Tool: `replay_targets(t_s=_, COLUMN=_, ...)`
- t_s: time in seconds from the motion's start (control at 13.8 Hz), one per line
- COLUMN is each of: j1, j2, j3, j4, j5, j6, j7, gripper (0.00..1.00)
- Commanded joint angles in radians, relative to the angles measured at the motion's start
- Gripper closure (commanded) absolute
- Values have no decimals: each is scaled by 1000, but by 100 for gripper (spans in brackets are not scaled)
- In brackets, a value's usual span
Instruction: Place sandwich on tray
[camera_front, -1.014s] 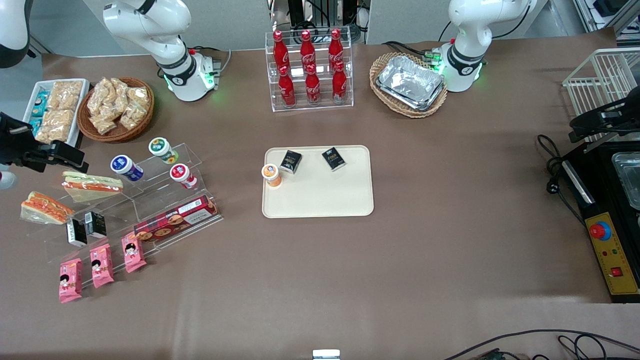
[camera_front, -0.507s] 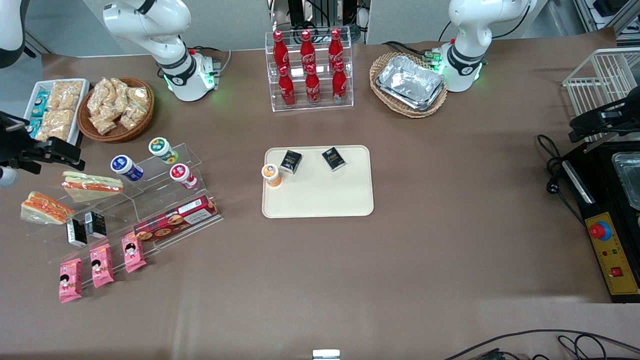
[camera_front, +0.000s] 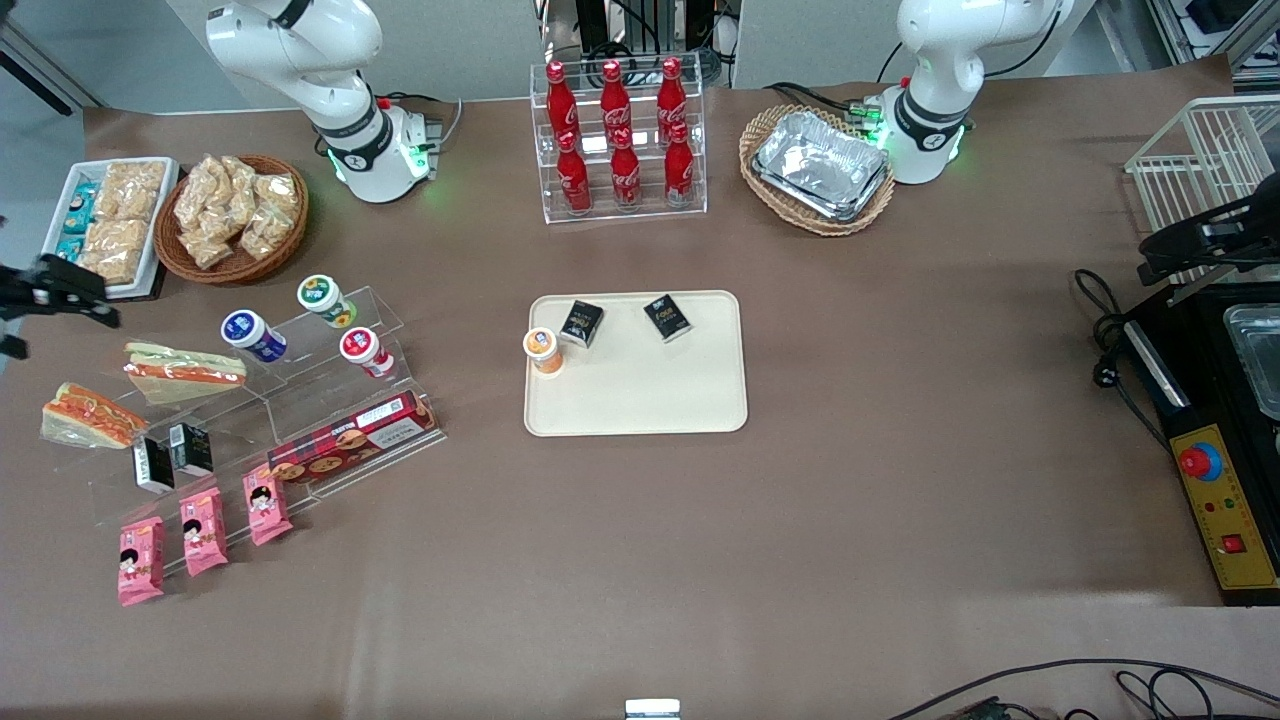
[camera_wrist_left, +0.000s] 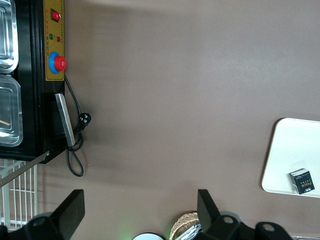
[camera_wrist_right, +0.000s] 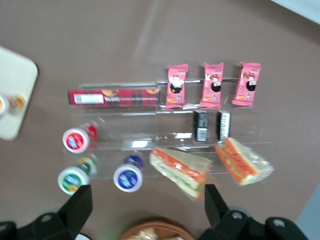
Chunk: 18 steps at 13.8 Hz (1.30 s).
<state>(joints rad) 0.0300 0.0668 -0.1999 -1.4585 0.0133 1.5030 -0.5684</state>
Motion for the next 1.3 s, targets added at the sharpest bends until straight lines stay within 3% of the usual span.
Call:
replay_targets(t_s=0.0, j1=-1, j2=-5, j3=-91, j4=-11, j5=2, j6=-12, j7=-256, gripper=0)
replay_targets(t_s=0.22, j1=-5, j2=2, j3=-128, j4=-34, j5=-4, j6=5, j7=-445, gripper=0)
replay_targets(t_s=0.51, j1=-13, j2=-7, j3=-171, j4=-157, j5=-1, j6=160, j7=-822, gripper=0)
replay_targets(t_s=0.8, j1=-16, j2=5, j3=-182, j4=-226, j5=-1, j6=255, j7=-1030, gripper=0)
replay_targets(t_s=1.23, j1=-38, j2=5, j3=-208, j4=-338, j5=20, j6=358, j7=-1197, gripper=0)
